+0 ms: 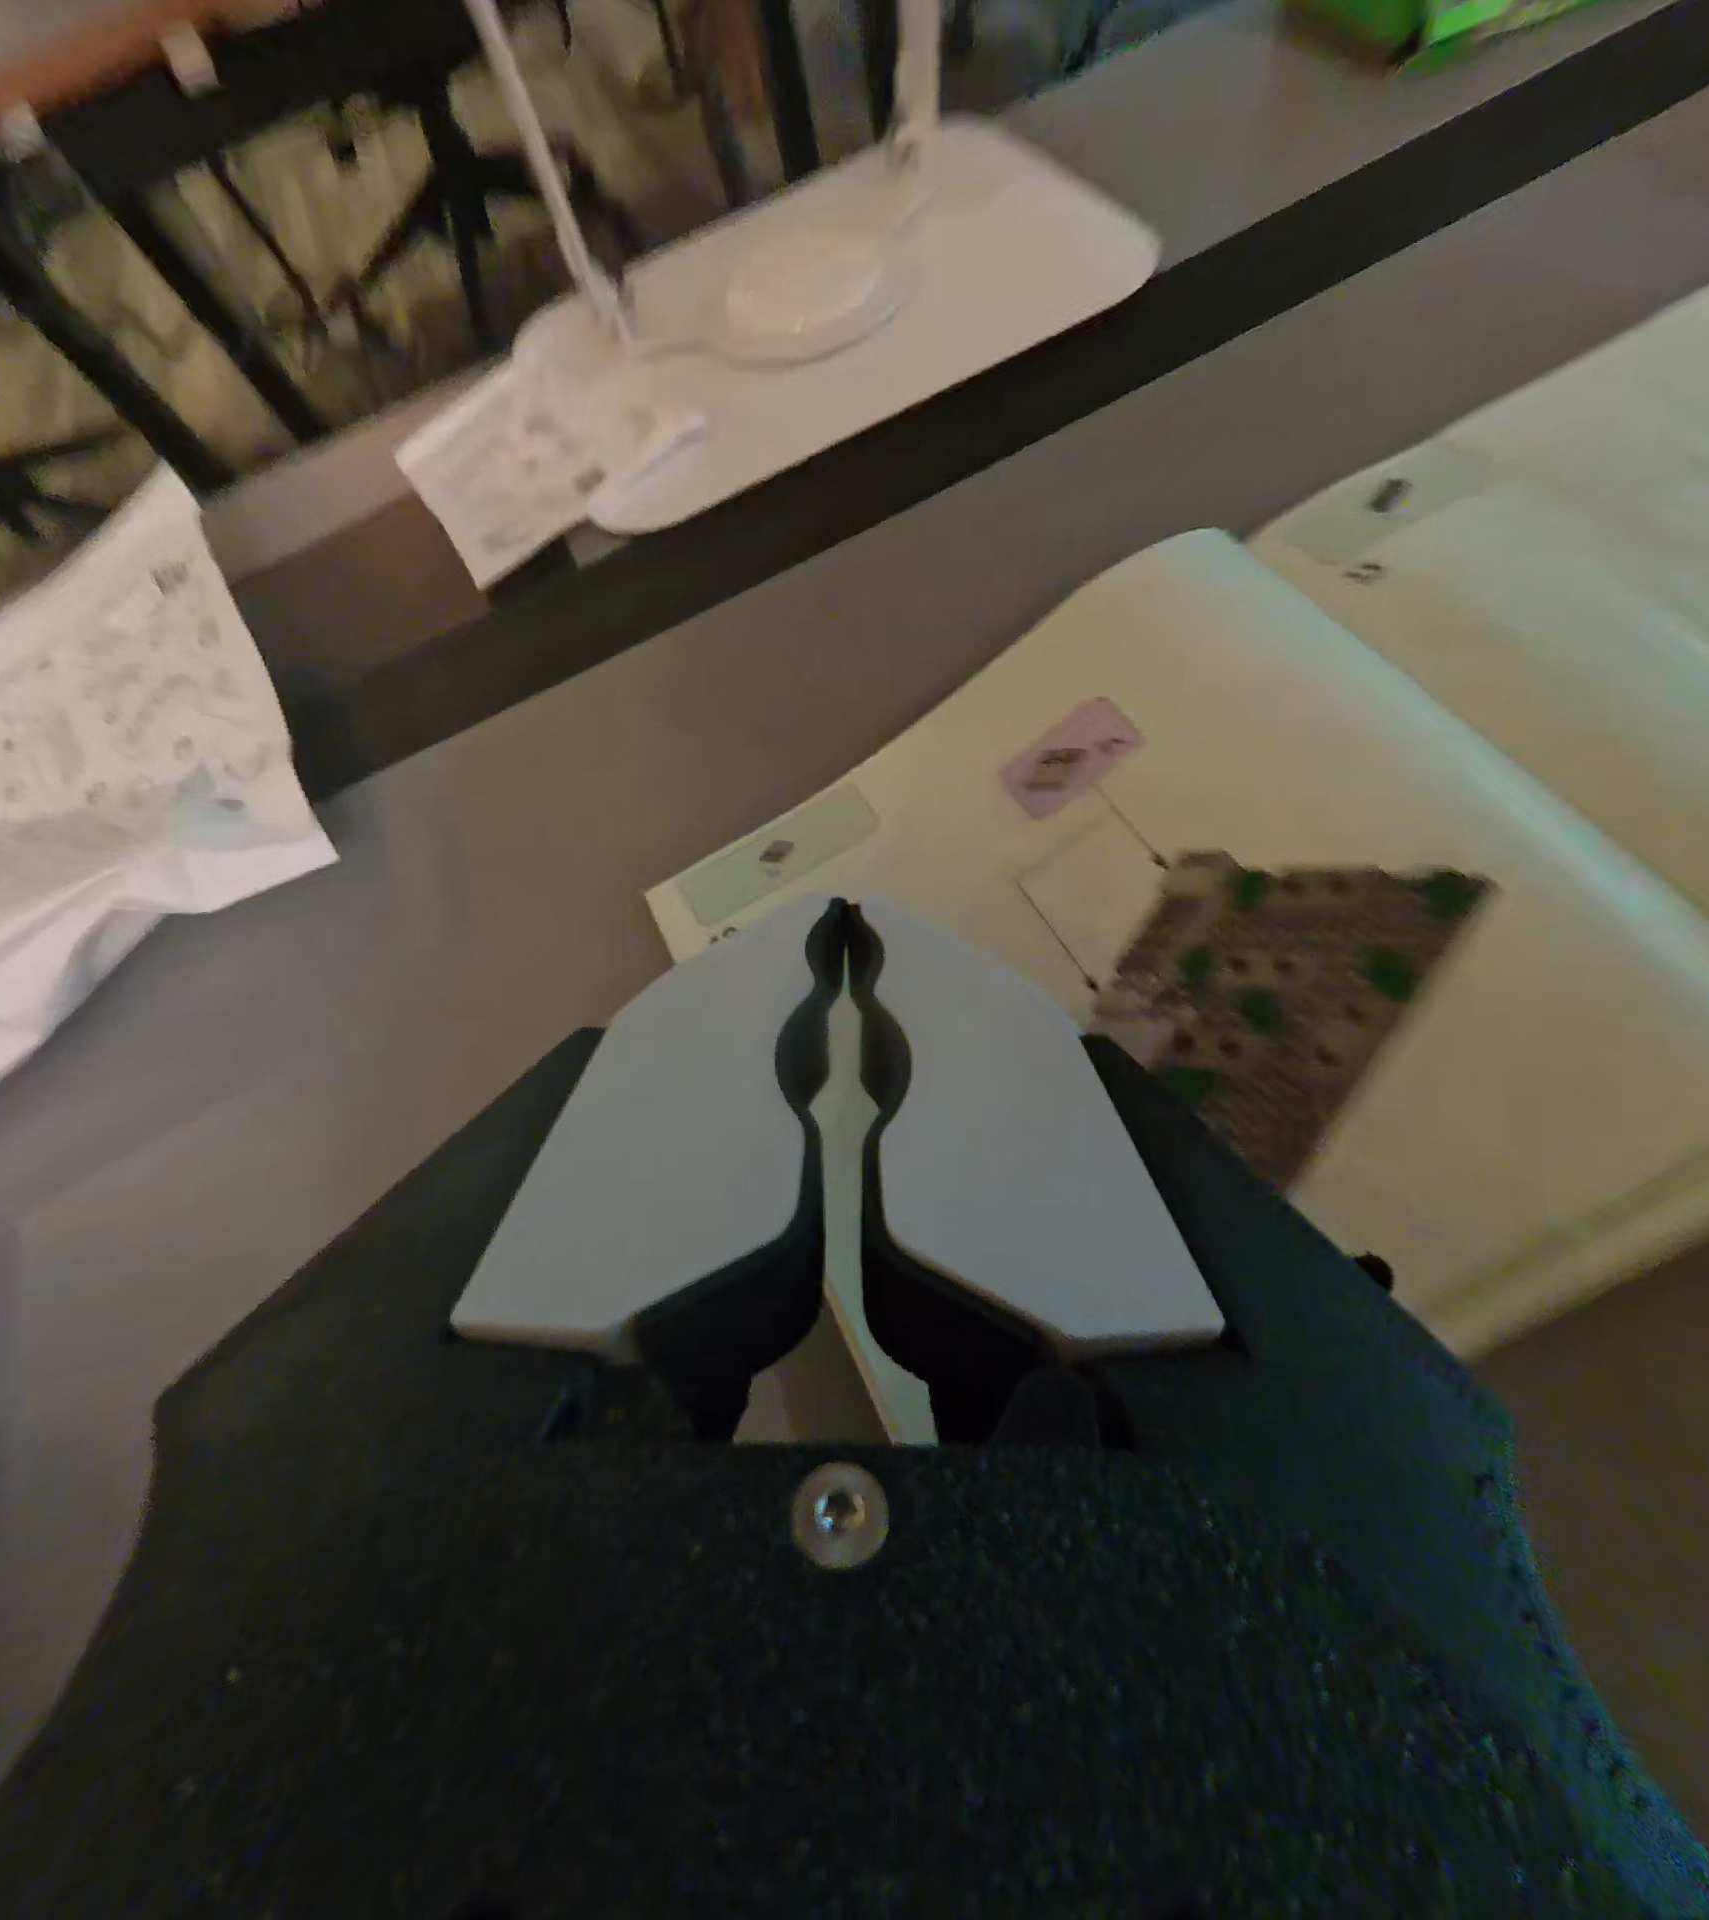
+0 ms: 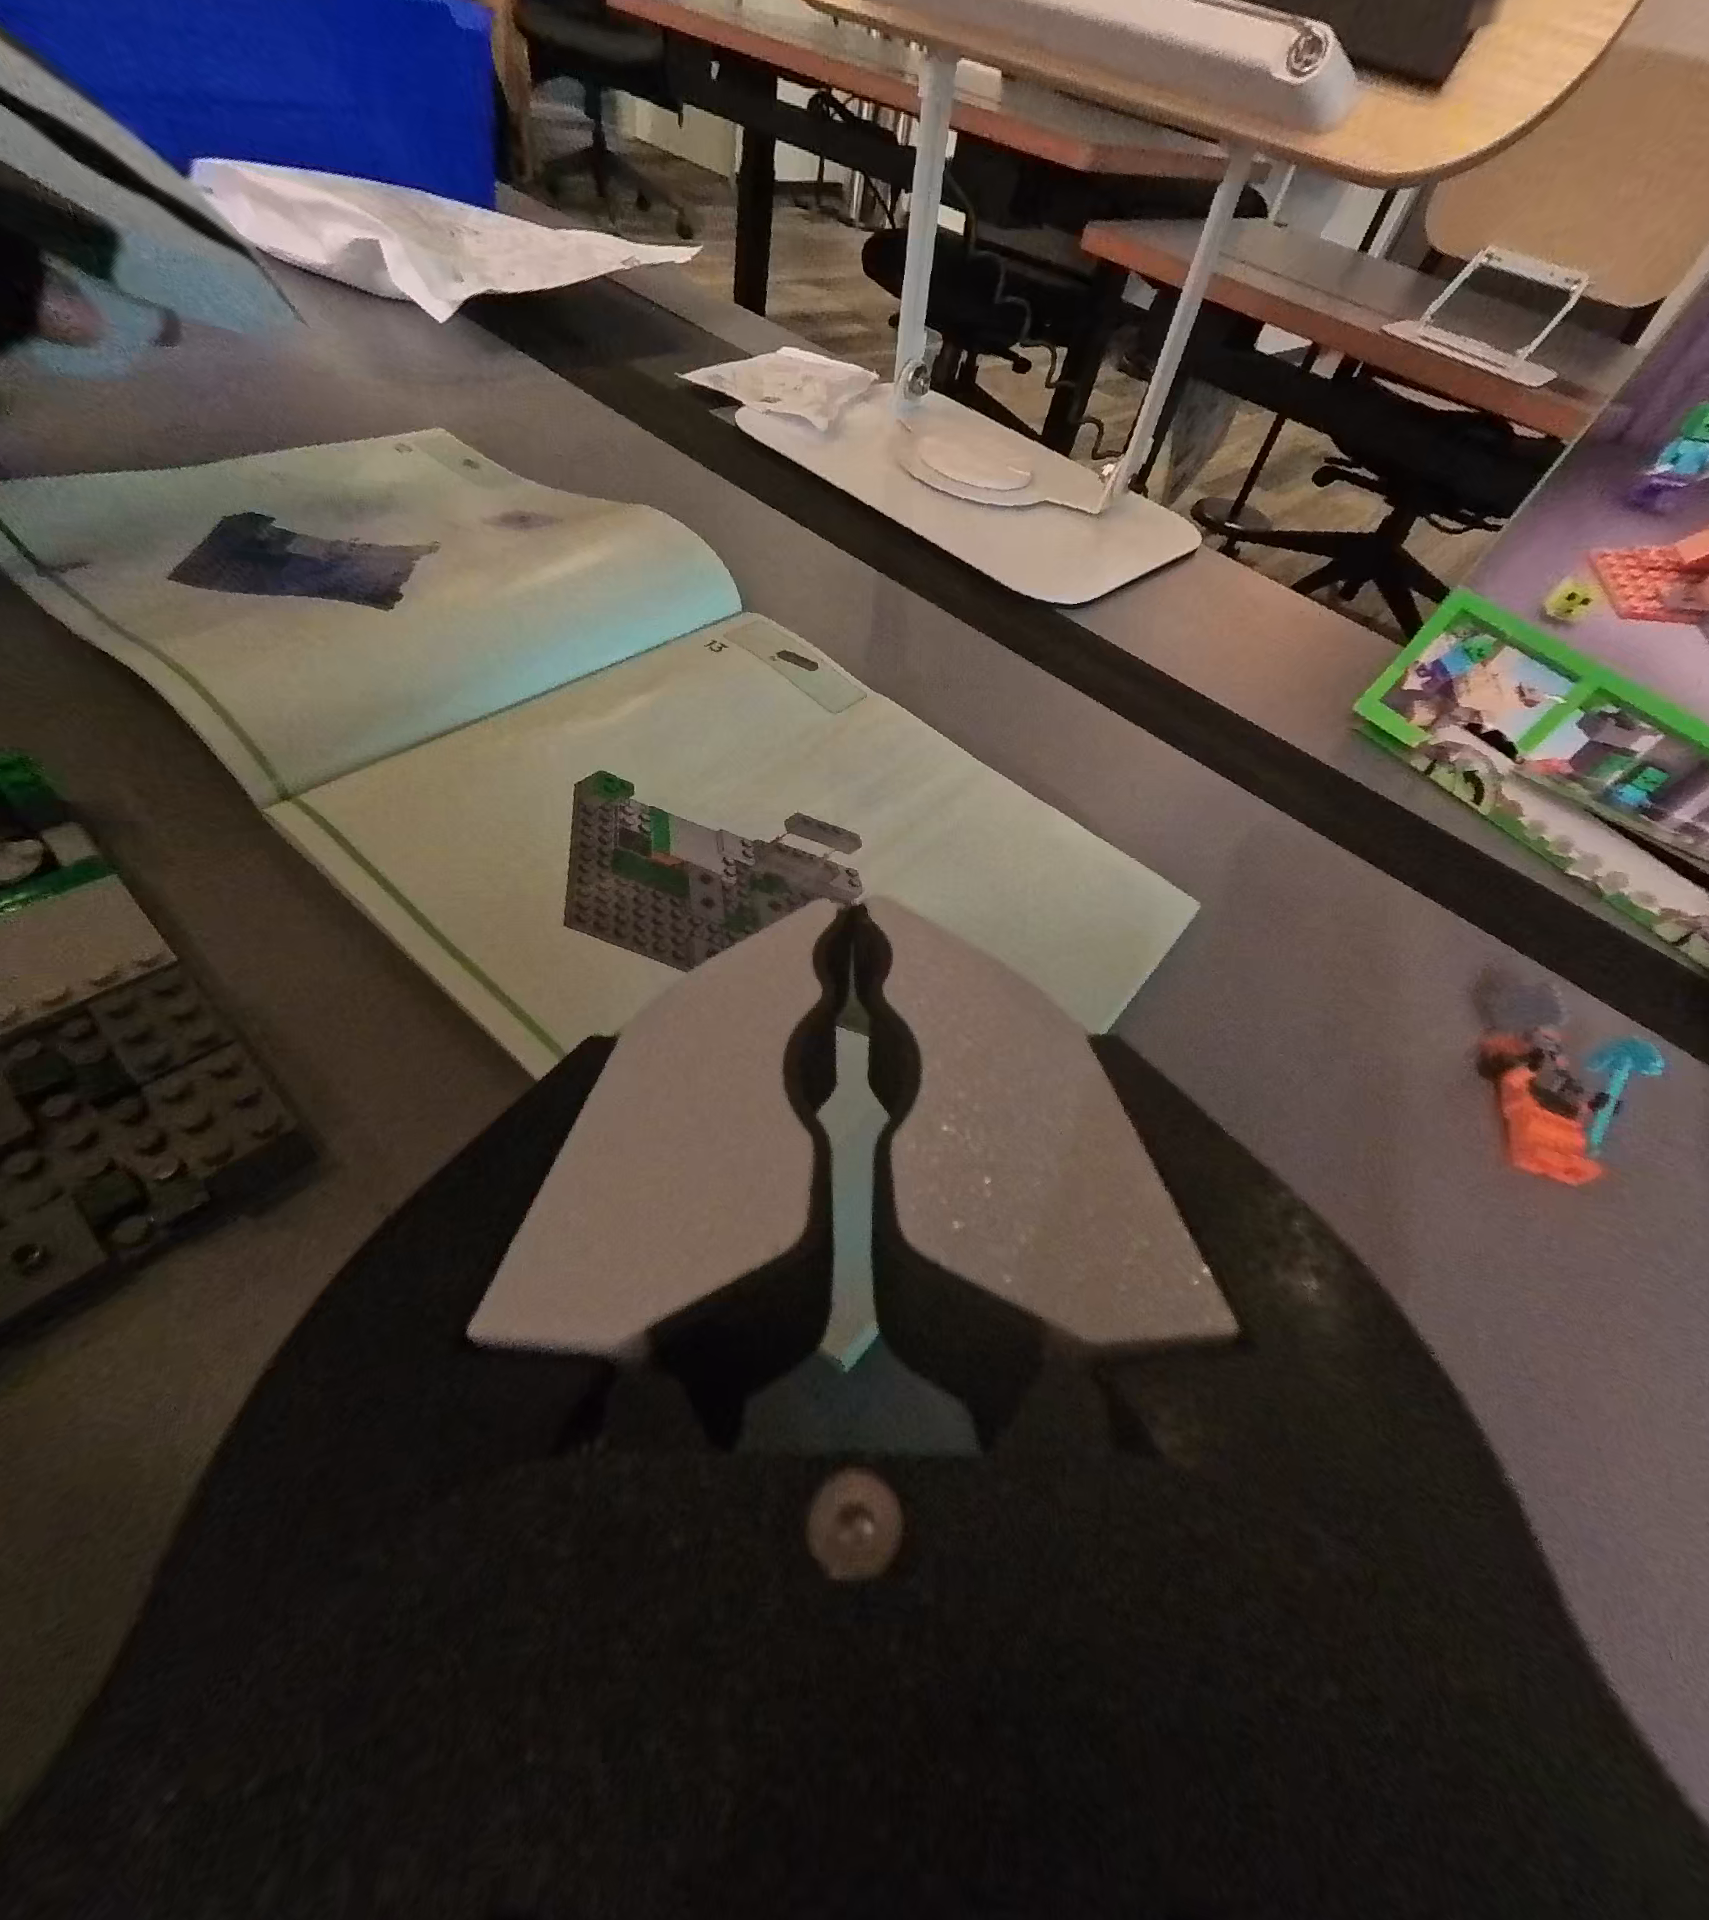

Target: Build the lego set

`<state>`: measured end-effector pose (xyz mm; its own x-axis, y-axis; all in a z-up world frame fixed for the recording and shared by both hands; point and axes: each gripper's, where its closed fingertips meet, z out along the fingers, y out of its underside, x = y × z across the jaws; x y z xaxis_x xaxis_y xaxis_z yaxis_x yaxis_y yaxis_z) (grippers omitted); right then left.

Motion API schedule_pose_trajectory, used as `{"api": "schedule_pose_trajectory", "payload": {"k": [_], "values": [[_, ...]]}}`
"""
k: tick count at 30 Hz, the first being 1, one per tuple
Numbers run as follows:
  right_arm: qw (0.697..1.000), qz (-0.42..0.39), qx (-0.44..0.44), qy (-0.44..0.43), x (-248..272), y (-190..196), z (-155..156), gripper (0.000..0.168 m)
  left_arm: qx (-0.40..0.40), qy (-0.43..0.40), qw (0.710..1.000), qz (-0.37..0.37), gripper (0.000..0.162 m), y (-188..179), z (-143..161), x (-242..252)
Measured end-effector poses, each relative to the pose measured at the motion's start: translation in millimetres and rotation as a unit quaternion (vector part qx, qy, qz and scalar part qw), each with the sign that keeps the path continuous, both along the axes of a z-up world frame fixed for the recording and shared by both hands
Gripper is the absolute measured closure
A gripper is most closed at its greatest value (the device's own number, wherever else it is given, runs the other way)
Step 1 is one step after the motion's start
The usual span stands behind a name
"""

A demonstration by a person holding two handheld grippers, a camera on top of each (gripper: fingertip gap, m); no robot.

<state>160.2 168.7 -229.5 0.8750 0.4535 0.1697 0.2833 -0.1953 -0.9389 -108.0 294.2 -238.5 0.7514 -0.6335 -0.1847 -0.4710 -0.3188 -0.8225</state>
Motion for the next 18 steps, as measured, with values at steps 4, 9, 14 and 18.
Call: {"api": "schedule_pose_trajectory", "payload": {"k": [4, 9, 14, 18], "values": [[1.000, 0.002, -0.006, 0.015, -1, -1, 1, 0.168, -0.037, 0.005, 0.999, 0.025, 0.162, 23, -15, 1], [1.000, 0.001, -0.011, 0.023, 0, 0, 0, 0.168, -0.064, 0.006, 0.998, 0.029, 0.162, 26, -29, 1], [0.999, 0.002, -0.014, 0.030, 1, 0, 0, 0.168, -0.074, -0.002, 0.997, 0.032, 0.162, 23, -32, -3], [0.999, 0.000, -0.013, 0.037, 2, 1, 1, 0.168, -0.067, -0.010, 0.997, 0.032, 0.162, 22, -29, -1]]}}
